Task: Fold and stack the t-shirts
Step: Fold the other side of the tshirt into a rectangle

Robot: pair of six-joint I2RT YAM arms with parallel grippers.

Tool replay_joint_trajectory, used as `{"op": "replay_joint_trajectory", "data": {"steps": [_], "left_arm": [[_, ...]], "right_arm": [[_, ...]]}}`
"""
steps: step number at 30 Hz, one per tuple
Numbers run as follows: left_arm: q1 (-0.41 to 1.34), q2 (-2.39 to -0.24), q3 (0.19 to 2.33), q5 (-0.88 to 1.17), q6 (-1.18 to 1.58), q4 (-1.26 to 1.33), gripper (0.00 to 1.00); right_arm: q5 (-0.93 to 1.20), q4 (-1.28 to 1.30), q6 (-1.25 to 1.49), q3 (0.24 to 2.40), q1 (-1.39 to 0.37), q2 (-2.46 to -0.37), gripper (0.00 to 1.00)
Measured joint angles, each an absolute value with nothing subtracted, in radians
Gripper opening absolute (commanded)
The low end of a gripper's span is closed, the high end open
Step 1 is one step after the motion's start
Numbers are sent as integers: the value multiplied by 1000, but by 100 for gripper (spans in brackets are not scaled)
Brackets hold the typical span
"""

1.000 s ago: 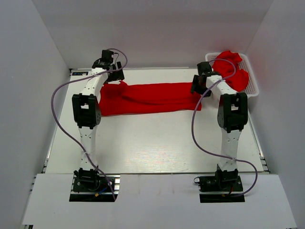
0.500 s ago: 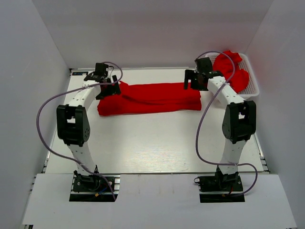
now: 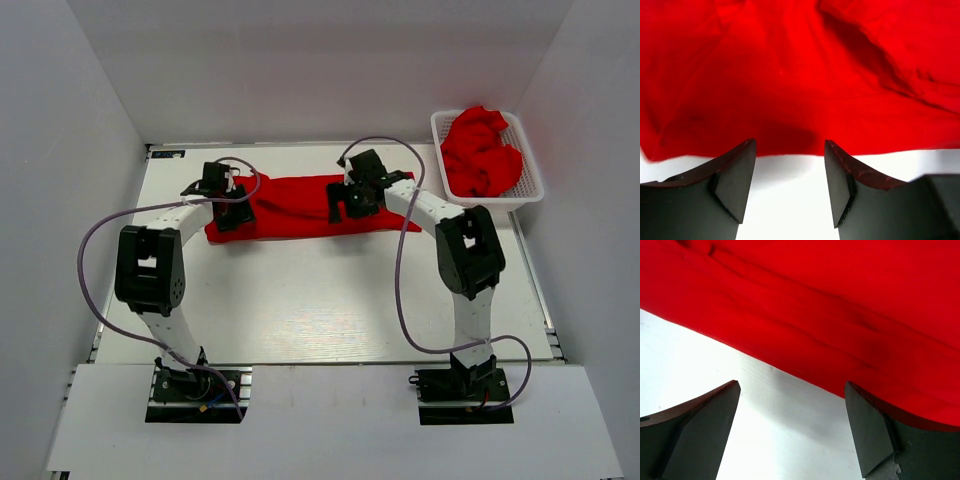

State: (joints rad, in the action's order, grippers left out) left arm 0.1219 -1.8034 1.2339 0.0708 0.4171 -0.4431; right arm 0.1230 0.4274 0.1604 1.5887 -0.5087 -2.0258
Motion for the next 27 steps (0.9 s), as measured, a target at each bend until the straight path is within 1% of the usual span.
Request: {"op": "replay_joint_trajectory", "data": {"steps": [7,14,20,27], "left_arm": [[122,-1885,1222,89,428,-413,63],[121,-1890,1218,78,435,-404,62],[121,-1890,1218,56,437,-408,59],[122,-1890,1217,41,440,-410,57]], "right_arm": [[126,395,202,1589,-519,-2091,90],[103,378,226,1637,-511,-2152,90],[46,349,255,1640,-507,-2161,90],[-39,240,310,1641,-480,-2184,90]]}}
